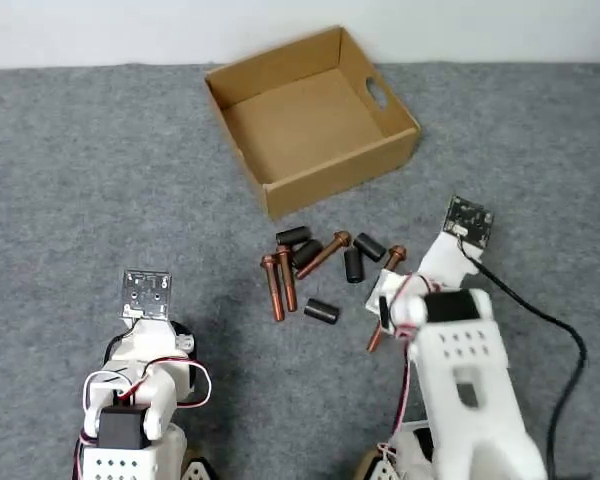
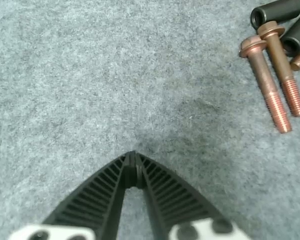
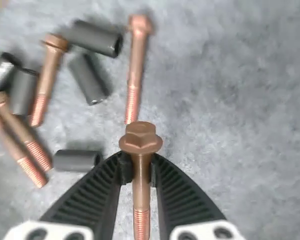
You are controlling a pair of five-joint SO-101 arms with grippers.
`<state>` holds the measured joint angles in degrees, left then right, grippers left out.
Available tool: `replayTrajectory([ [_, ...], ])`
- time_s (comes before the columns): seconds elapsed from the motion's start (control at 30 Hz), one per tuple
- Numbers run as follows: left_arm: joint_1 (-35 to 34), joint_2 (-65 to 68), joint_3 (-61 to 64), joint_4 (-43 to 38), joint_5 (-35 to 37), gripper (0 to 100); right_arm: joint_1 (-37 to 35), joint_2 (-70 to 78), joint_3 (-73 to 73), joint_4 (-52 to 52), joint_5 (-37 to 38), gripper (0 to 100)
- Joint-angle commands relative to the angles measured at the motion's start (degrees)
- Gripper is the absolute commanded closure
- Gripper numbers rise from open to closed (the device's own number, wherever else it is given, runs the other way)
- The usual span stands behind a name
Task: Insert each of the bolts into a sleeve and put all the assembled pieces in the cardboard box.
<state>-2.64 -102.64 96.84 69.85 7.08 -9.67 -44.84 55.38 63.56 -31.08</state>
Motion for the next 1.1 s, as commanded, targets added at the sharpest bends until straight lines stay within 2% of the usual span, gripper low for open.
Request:
replayTrajectory([
  [0.0,0.18,-0.35,-0.31,0.26,0.09,100,0.22,-10.51,-3.08,3.91,5.27,99.1],
  [0.23,0.18,-0.35,-0.31,0.26,0.09,100,-0.04,-16.84,3.52,3.21,9.76,99.1],
  [0.37,0.18,-0.35,-0.31,0.26,0.09,100,-0.92,-15.34,7.91,-6.90,10.90,99.1],
  [0.5,0.18,-0.35,-0.31,0.26,0.09,100,-7.34,-11.82,8.53,-15.87,13.89,99.1],
  [0.77,0.18,-0.35,-0.31,0.26,0.09,100,-14.20,5.32,8.18,-32.40,23.03,98.4],
  [0.83,0.18,-0.35,-0.31,0.26,0.09,100,-14.90,10.51,7.30,-34.59,24.44,95.4],
  [0.97,0.18,-0.35,-0.31,0.26,0.09,100,-14.81,19.47,2.99,-34.59,25.58,82.0],
  [1.07,0.18,-0.35,-0.31,0.26,0.09,100,-14.81,23.87,-1.85,-30.02,30.59,77.2],
])
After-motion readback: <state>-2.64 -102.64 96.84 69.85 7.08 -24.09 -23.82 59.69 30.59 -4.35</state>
